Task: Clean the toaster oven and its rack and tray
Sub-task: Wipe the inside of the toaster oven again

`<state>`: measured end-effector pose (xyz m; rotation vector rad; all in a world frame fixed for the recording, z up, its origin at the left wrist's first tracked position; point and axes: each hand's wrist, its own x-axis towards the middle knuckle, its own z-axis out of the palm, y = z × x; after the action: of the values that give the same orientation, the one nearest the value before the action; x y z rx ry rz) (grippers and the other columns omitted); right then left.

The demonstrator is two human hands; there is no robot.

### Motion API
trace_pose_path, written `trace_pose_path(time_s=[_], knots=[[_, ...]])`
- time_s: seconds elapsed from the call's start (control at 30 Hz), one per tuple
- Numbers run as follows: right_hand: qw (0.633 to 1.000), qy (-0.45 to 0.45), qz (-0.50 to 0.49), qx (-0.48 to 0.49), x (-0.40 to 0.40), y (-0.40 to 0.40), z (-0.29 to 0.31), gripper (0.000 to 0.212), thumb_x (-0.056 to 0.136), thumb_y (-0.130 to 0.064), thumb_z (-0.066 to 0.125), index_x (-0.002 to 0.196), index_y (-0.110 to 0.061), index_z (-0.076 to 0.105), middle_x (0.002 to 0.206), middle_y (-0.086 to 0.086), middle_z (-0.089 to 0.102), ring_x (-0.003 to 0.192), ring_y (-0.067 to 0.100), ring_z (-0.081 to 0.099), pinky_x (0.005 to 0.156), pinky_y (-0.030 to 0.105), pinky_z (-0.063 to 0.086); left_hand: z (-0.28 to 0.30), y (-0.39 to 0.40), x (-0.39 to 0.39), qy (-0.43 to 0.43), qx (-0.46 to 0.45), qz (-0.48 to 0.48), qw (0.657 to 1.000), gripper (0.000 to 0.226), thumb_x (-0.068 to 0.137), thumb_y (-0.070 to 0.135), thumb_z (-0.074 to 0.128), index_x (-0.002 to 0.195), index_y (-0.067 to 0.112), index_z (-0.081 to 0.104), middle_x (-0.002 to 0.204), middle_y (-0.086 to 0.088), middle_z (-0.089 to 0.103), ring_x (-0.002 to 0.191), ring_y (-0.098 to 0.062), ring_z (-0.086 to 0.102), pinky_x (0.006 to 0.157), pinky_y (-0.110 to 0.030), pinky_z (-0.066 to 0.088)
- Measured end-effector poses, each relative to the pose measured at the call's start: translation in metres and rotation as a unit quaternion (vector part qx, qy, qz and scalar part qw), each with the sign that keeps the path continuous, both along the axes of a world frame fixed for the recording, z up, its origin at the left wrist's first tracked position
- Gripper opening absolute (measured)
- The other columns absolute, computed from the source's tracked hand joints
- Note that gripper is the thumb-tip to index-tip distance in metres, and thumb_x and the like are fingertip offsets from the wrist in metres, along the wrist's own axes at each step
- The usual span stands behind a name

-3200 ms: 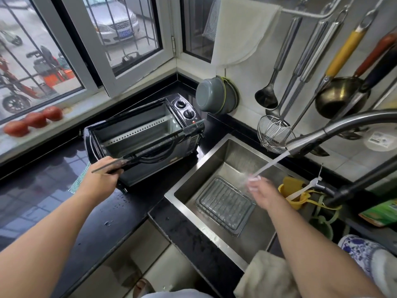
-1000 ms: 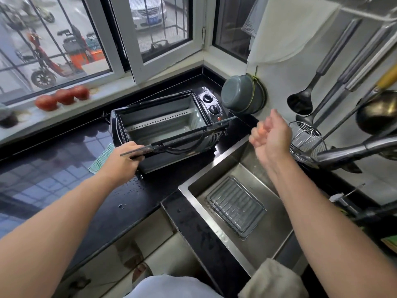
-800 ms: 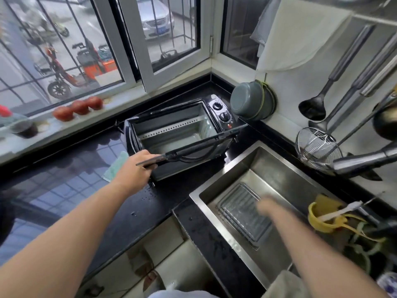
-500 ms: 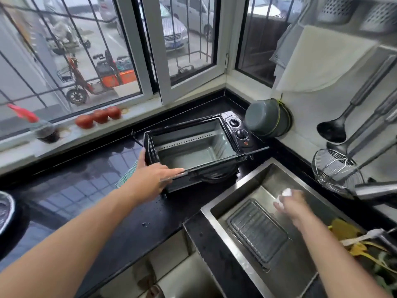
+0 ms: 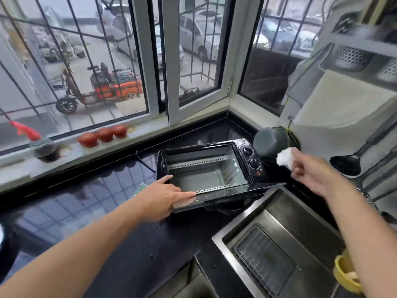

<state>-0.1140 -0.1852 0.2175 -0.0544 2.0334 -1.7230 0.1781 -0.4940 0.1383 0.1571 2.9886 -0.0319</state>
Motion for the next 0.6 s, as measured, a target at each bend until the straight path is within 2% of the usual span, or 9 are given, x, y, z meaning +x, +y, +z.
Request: trace_pose_path(time_s=[0.1, 0.13, 0.17, 0.2, 0.23, 0.33, 0.4, 0.5, 0.6], knots=[[0.992, 0.005, 0.094, -0.087, -0.009, -0.017, 0.041, 0.027, 0.072, -0.011, 0.076, 0.095, -0.008, 0.062, 0.068, 0.003, 0.053, 0.055, 0.010, 0.046, 0.052, 0.022, 0.051, -0.012, -0.011, -0.003, 0.018, 0.016, -0.021, 0.999, 0.078, 0.086, 0.016, 0.044, 0.159, 0.040, 0.029, 0.107, 0.013, 0.058, 0.111, -0.012, 0.061, 0.129, -0.047, 0.011], [0.992, 0.050, 0.107, -0.037, -0.011, -0.028, 0.049, 0.025, 0.078, -0.006, 0.073, 0.100, -0.008, 0.062, 0.073, 0.004, 0.056, 0.059, 0.012, 0.050, 0.055, 0.025, 0.053, -0.013, -0.013, -0.004, 0.024, 0.029, -0.023, 0.999, 0.077, 0.086, 0.018, 0.042, 0.159, 0.040, 0.030, 0.106, 0.013, 0.057, 0.110, -0.012, 0.061, 0.129, -0.046, 0.010], [0.979, 0.142, 0.105, 0.105, -0.011, -0.040, 0.055, 0.015, 0.085, -0.003, 0.069, 0.097, -0.010, 0.063, 0.076, 0.005, 0.057, 0.064, 0.018, 0.055, 0.059, 0.030, 0.054, -0.013, -0.015, -0.005, 0.030, 0.041, -0.025, 0.998, 0.076, 0.086, 0.019, 0.040, 0.158, 0.039, 0.032, 0.106, 0.013, 0.057, 0.109, -0.012, 0.062, 0.128, -0.046, 0.010], [0.930, 0.248, 0.100, 0.254, -0.010, -0.052, 0.058, 0.010, 0.089, -0.004, 0.066, 0.087, -0.014, 0.063, 0.075, 0.006, 0.057, 0.069, 0.023, 0.059, 0.064, 0.031, 0.052, -0.012, -0.017, -0.006, 0.034, 0.049, -0.028, 0.998, 0.075, 0.086, 0.020, 0.040, 0.158, 0.039, 0.034, 0.106, 0.012, 0.058, 0.109, -0.013, 0.062, 0.128, -0.046, 0.010], [0.879, 0.314, 0.106, 0.342, -0.009, -0.063, 0.059, 0.014, 0.090, -0.007, 0.066, 0.078, -0.016, 0.064, 0.073, 0.005, 0.058, 0.071, 0.025, 0.060, 0.065, 0.029, 0.048, -0.011, -0.019, -0.005, 0.035, 0.055, -0.032, 0.997, 0.073, 0.087, 0.020, 0.042, 0.157, 0.038, 0.035, 0.106, 0.011, 0.059, 0.108, -0.014, 0.063, 0.128, -0.046, 0.011], [0.857, 0.328, 0.211, 0.338, 0.010, -0.098, 0.073, 0.015, 0.087, -0.017, 0.071, 0.072, -0.018, 0.070, 0.071, 0.001, 0.066, 0.067, 0.016, 0.057, 0.062, 0.027, 0.042, -0.007, -0.024, -0.007, 0.035, 0.053, -0.035, 0.997, 0.069, 0.092, 0.019, 0.046, 0.158, 0.037, 0.034, 0.109, 0.007, 0.061, 0.108, -0.016, 0.062, 0.127, -0.047, 0.012], [0.811, 0.379, 0.264, 0.360, 0.022, -0.121, 0.086, 0.016, 0.085, -0.020, 0.072, 0.069, -0.024, 0.071, 0.069, -0.003, 0.067, 0.069, 0.017, 0.059, 0.062, 0.028, 0.043, -0.005, -0.024, -0.010, 0.036, 0.046, -0.043, 0.997, 0.071, 0.096, 0.018, 0.047, 0.161, 0.038, 0.027, 0.109, 0.006, 0.060, 0.106, -0.017, 0.061, 0.127, -0.046, 0.014], [0.782, 0.422, 0.271, 0.370, 0.026, -0.153, 0.093, 0.013, 0.088, -0.024, 0.068, 0.075, -0.027, 0.070, 0.073, -0.010, 0.064, 0.074, 0.014, 0.059, 0.065, 0.028, 0.043, -0.008, -0.028, -0.015, 0.048, 0.042, -0.069, 0.996, 0.079, 0.097, 0.019, 0.046, 0.163, 0.044, 0.009, 0.099, 0.008, 0.055, 0.094, -0.015, 0.057, 0.120, -0.038, 0.022], [0.757, 0.423, 0.298, 0.399, 0.033, -0.178, 0.075, 0.016, 0.096, -0.035, 0.056, 0.085, -0.024, 0.062, 0.081, -0.002, 0.065, 0.074, 0.016, 0.061, 0.067, 0.035, 0.051, -0.011, -0.033, -0.021, 0.062, 0.073, -0.087, 0.992, 0.076, 0.099, 0.022, 0.046, 0.162, 0.047, 0.010, 0.088, 0.014, 0.045, 0.081, -0.006, 0.040, 0.113, -0.033, 0.029]])
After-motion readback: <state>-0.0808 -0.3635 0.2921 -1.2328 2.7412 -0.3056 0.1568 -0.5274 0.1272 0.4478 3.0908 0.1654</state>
